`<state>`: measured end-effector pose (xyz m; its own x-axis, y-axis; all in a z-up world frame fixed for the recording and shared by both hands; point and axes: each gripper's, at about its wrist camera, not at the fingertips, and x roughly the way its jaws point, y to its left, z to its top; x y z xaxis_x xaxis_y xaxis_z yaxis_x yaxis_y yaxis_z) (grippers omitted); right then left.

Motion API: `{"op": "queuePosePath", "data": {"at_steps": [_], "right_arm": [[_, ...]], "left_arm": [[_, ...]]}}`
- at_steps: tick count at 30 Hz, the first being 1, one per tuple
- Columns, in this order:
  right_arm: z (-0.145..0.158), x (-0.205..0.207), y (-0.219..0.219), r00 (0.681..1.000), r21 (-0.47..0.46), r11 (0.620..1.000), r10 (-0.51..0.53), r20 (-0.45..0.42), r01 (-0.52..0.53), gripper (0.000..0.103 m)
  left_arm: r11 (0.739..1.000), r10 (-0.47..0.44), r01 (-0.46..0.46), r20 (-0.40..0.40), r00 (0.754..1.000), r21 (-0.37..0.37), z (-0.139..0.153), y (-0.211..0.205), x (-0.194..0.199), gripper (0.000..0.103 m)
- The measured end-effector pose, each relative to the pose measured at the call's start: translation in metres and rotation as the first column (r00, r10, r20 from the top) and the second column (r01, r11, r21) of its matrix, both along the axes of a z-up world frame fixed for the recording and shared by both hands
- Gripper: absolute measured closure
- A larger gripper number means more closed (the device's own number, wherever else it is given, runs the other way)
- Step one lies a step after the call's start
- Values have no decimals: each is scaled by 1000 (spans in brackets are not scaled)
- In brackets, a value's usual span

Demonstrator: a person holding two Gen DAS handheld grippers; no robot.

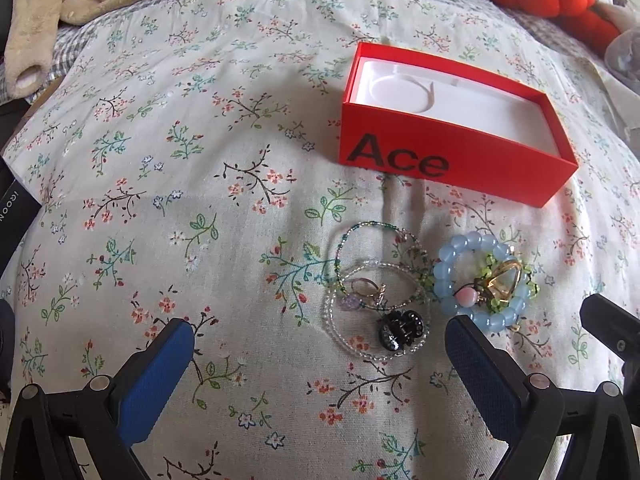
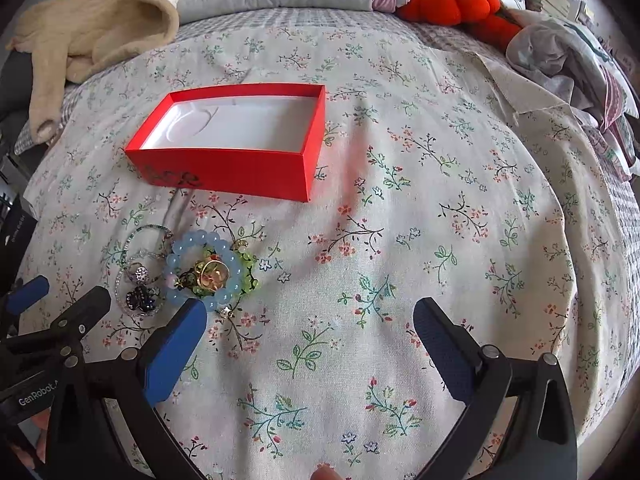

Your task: Organize jewelry

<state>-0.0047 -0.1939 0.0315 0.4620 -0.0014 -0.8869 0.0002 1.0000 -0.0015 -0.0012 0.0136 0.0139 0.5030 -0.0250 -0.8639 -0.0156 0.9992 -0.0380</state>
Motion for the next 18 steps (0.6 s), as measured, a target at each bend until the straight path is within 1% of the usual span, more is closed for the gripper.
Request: {"op": "queuePosePath", "data": {"at_steps": [7, 18], "right_arm": [[0, -1, 2, 1000, -8, 1000, 5, 5, -5, 0], [3, -2, 1, 1000, 4, 1000, 9, 3, -9, 0]], "left_arm": [[1000, -14, 14, 1, 1000, -6, 1, -2, -2, 0], [1000, -4, 4, -1, 1000, -8, -1, -1, 0, 0]]}}
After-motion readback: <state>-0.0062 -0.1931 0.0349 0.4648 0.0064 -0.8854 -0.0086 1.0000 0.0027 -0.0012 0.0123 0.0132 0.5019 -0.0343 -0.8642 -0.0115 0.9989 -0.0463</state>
